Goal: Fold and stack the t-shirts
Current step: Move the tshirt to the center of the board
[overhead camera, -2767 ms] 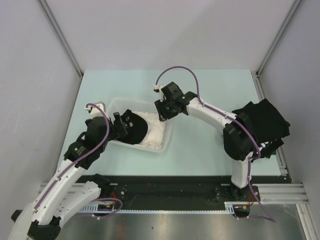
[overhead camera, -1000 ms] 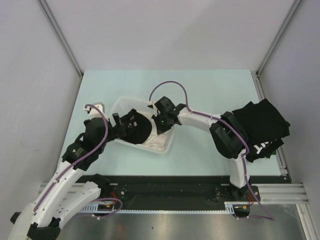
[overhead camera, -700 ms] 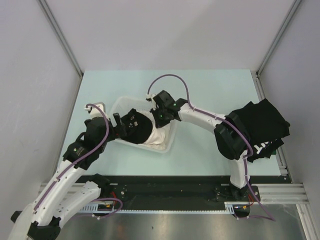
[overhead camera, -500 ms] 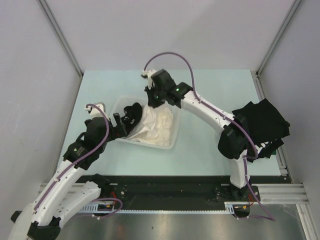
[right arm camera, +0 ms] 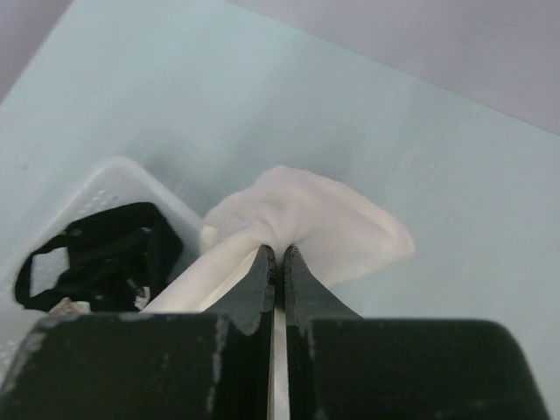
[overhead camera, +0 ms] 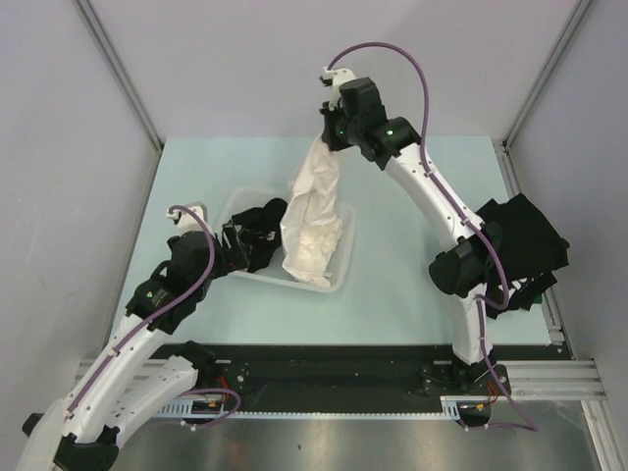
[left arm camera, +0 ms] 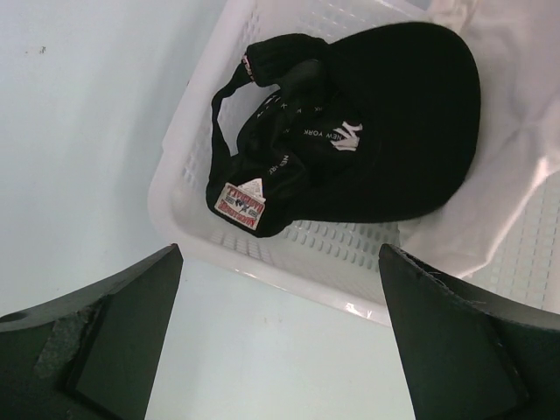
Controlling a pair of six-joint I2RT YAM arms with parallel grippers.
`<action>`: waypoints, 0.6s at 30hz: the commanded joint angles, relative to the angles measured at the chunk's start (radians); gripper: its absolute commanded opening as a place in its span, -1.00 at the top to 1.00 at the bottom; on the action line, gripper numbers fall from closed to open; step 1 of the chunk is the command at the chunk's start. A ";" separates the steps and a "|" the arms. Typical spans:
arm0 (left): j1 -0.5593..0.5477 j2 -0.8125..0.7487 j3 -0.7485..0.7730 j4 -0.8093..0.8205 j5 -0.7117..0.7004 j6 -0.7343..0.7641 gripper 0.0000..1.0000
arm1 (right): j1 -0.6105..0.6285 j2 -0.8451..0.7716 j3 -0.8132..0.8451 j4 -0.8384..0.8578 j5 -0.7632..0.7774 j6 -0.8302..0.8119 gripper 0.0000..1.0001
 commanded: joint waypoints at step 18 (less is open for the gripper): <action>0.007 0.068 -0.025 0.122 0.065 -0.022 -0.98 | -0.238 -0.386 -0.136 0.603 0.044 0.069 1.00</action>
